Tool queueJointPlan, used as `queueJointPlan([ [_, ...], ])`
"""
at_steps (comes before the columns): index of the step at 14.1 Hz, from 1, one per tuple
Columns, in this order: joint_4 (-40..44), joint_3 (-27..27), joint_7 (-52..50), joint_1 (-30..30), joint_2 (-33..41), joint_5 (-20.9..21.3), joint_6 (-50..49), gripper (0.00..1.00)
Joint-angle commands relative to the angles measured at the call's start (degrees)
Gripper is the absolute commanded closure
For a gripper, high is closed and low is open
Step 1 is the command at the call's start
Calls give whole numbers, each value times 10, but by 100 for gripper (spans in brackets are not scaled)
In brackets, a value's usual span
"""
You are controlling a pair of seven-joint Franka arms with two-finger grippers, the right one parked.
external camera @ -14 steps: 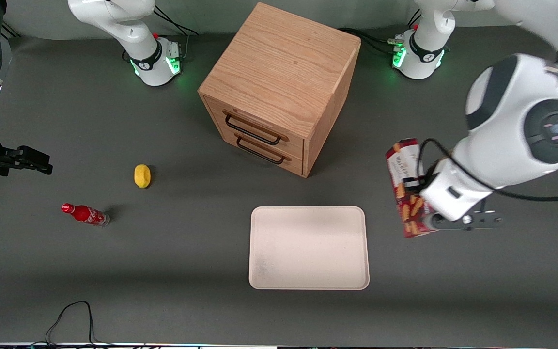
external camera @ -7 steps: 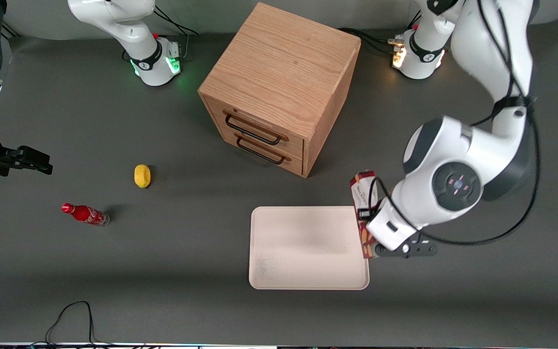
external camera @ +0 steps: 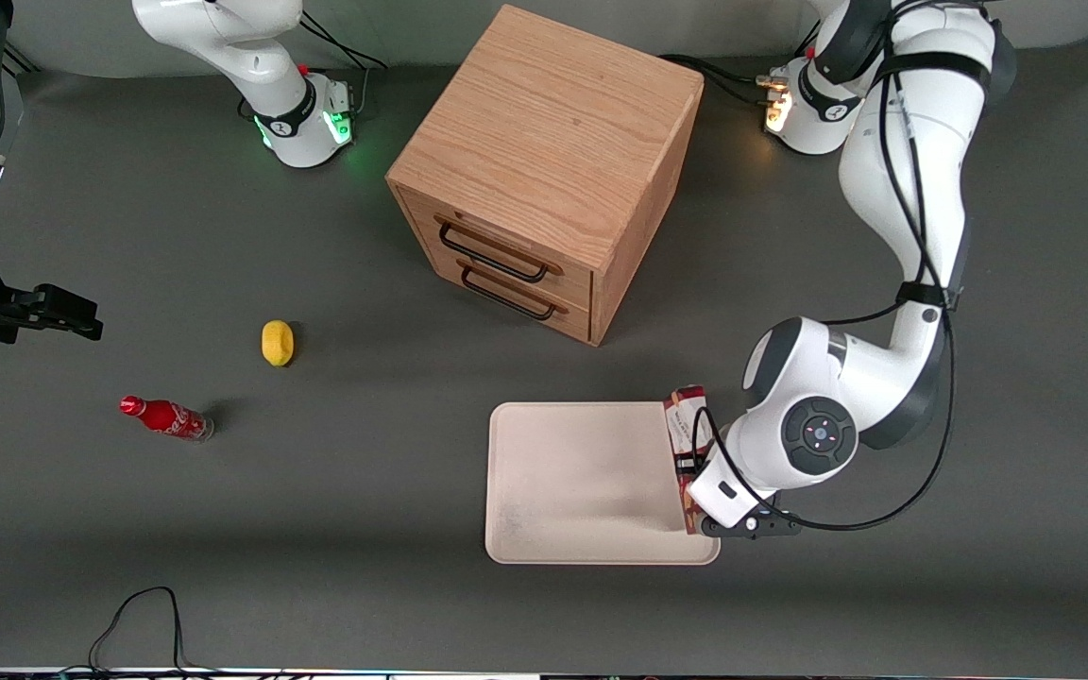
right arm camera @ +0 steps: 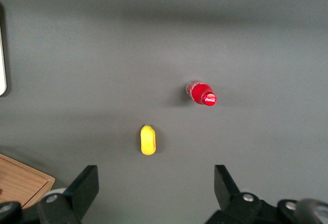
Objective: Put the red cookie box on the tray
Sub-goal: 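Lower the held box onto the white tray and open the left gripper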
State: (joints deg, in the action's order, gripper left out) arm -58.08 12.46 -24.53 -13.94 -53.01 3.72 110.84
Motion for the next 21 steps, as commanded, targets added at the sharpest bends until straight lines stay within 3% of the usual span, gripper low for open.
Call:
queueJointPlan([
  [1,10,-4,6,-3,-11,9,15,100],
  [11,5,-19,27,-8,-24,19,25,97],
  [12,3,-19,27,-9,-24,20,26,64],
  [15,1,-19,26,-11,-18,23,11,26],
  [16,2,-18,24,-13,-12,23,0,0],
  [21,10,-14,20,-14,97,16,-164,0],
])
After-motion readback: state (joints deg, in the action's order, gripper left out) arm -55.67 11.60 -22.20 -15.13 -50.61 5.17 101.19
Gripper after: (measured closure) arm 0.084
